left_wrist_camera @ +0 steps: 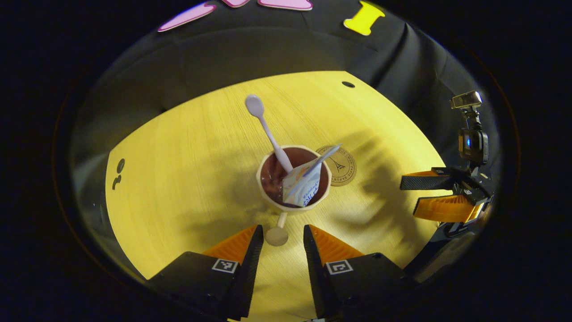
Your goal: Put the toothbrush and toothpaste on the desktop into the cup, then pick up the cup and place it on the coaster on the desktop.
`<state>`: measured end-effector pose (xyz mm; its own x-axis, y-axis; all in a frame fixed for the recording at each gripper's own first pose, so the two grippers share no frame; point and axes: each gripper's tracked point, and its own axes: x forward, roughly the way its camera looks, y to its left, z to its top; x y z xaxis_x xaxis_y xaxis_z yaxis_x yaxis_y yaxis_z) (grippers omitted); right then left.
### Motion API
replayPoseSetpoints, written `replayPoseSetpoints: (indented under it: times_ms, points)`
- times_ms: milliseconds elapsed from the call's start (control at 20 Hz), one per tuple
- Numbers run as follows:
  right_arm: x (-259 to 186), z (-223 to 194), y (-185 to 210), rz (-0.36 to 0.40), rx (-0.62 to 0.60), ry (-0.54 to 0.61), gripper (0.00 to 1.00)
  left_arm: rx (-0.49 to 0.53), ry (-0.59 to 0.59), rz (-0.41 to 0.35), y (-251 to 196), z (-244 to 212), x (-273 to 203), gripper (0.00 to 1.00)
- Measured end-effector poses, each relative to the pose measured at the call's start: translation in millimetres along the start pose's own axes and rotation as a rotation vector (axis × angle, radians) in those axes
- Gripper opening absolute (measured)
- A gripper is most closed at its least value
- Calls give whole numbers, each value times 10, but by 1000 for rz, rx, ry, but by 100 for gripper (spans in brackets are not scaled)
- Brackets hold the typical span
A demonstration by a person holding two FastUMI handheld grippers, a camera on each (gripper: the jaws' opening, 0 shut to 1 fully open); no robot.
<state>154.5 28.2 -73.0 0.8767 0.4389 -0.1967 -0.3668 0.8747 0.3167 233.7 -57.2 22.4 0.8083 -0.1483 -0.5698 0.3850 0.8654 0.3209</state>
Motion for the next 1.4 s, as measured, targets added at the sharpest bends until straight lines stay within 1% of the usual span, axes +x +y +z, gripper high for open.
replayPoseSetpoints:
  times_ms: [150,250,300,350,400,450,550,650,800,1100,1250,1400]
  points:
    - [-146,-104,-242,-53,21,17,96,55,57,-5,-3,22,164,57]
    - [-232,-136,-344,-66,48,17,96,78,96,-6,-4,34,269,57]
    - [-286,-158,-395,-74,59,16,96,82,114,-4,-2,40,324,64]
    - [-309,-149,-431,-79,68,11,96,85,130,-8,-22,30,369,50]
    - [-331,-144,-455,-83,77,8,96,90,141,-4,-18,37,395,58]
    - [-347,-142,-475,-84,84,4,96,94,149,-3,-18,32,434,58]
    - [-367,-142,-490,-87,90,4,96,95,164,1,-17,21,485,53]
    - [-381,-144,-508,-89,91,7,96,91,174,1,-28,16,496,37]
    - [-375,-165,-506,-86,102,17,96,72,181,13,-22,14,485,35]
    - [-384,-130,-481,-76,106,14,96,53,129,35,-45,49,412,33]
    - [-402,-98,-473,-73,107,7,96,62,102,42,-69,112,317,33]
    - [-432,-67,-471,-71,110,-4,96,80,89,27,-191,199,253,33]
